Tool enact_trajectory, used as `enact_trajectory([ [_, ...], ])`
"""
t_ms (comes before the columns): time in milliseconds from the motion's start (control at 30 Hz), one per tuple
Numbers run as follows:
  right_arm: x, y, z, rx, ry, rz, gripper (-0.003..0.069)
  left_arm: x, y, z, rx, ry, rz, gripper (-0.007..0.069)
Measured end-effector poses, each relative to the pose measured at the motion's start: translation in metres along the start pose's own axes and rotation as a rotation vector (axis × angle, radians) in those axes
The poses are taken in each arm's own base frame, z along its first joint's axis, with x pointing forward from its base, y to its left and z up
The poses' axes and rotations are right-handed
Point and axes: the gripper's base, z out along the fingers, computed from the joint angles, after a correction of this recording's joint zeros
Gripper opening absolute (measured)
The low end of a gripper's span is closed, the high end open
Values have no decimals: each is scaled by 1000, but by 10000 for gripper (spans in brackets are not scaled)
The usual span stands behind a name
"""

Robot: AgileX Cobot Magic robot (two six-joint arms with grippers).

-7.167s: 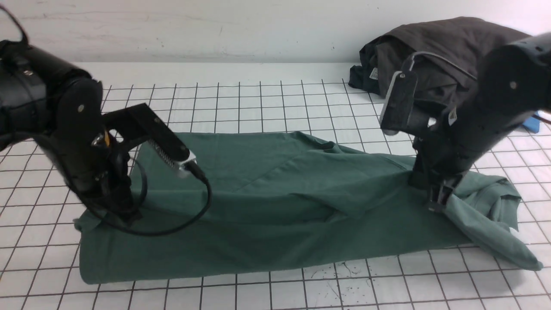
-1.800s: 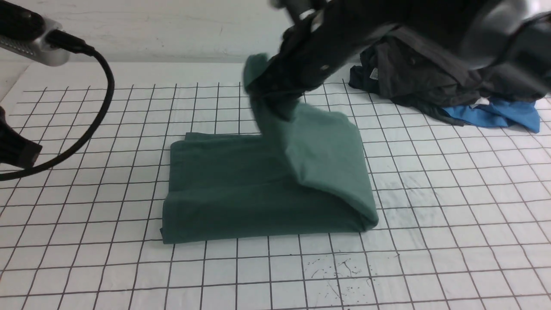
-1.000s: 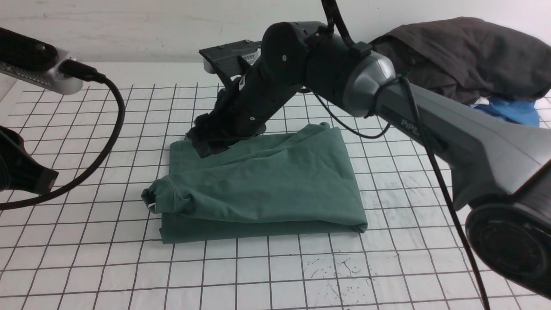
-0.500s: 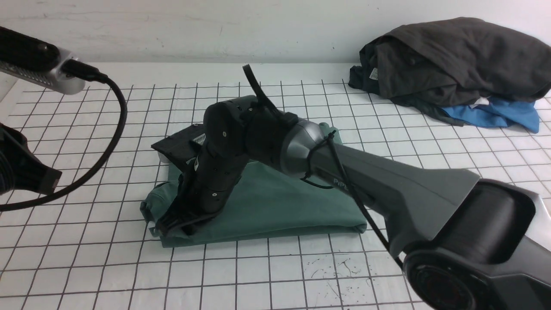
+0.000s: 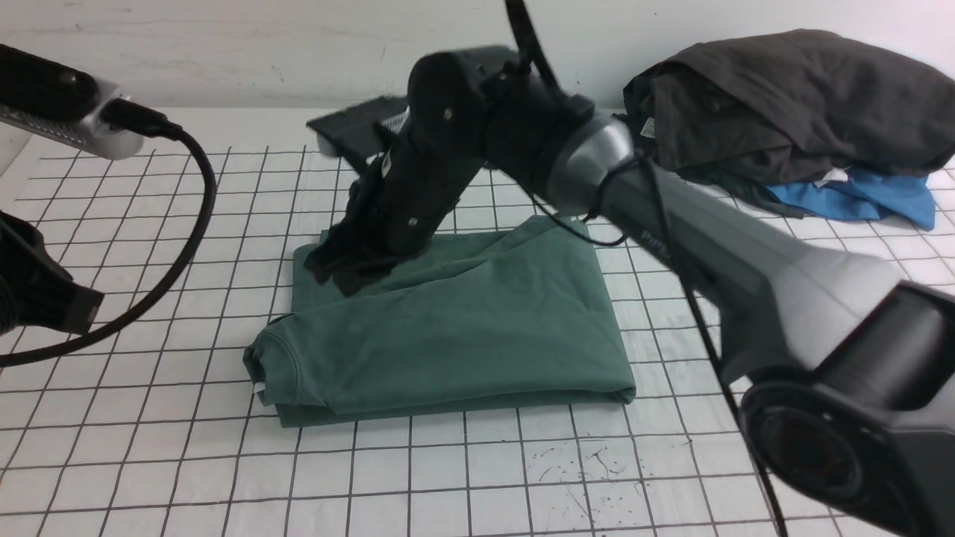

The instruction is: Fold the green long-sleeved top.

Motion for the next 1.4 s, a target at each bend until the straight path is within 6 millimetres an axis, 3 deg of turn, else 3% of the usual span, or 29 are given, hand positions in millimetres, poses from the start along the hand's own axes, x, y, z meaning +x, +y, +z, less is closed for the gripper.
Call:
enact_trajectory([
  [100, -10, -5, -59, 60, -75, -10, 261, 9, 0, -23, -8, -67, -5, 26],
  [133, -11, -4, -68, 66, -89, -14, 257, 10, -1, -25, -7, -70, -5, 26],
  [167, -9, -3, -99, 101, -109, -23, 230, 19, -1, -36, -11, -98, -7, 26],
  [200, -9, -2, -103, 105, -111, -25, 226, 21, -2, -39, -13, -110, -8, 26],
  [233, -3, 4, -141, 141, -136, -41, 181, 35, -4, -47, -12, -135, -10, 26],
  [267, 2, 7, -156, 160, -137, -48, 159, 43, -5, -50, -12, -146, -12, 26],
  [367, 31, 16, -201, 220, -118, -69, 74, 78, -10, -54, -12, -175, -14, 26],
  [433, 43, 19, -213, 232, -108, -69, 48, 91, -12, -49, -10, -171, -16, 26],
  [467, 68, 26, -232, 242, -88, -62, 15, 112, -16, -43, -10, -194, -22, 26],
  [533, 97, 33, -249, 247, -99, -54, -5, 133, -20, -36, -4, -232, -37, 26],
  [600, 117, 38, -257, 252, -132, -47, -12, 148, -24, -33, 7, -272, -58, 26],
  [633, 135, 44, -271, 258, -193, -42, -14, 159, -27, -27, 18, -297, -72, 26],
  [800, 197, 58, -300, 284, -428, -56, -14, 185, -33, -19, 28, -443, -92, 26],
  [1033, 273, 74, -327, 294, -719, -35, -14, 192, -34, -21, 21, -550, -97, 26],
  [1233, 311, 78, -329, 312, -778, -47, -14, 192, -34, -21, 22, -553, -97, 26],
  [1400, 319, 79, -330, 313, -793, -49, -14, 192, -34, -21, 22, -553, -97, 26],
])
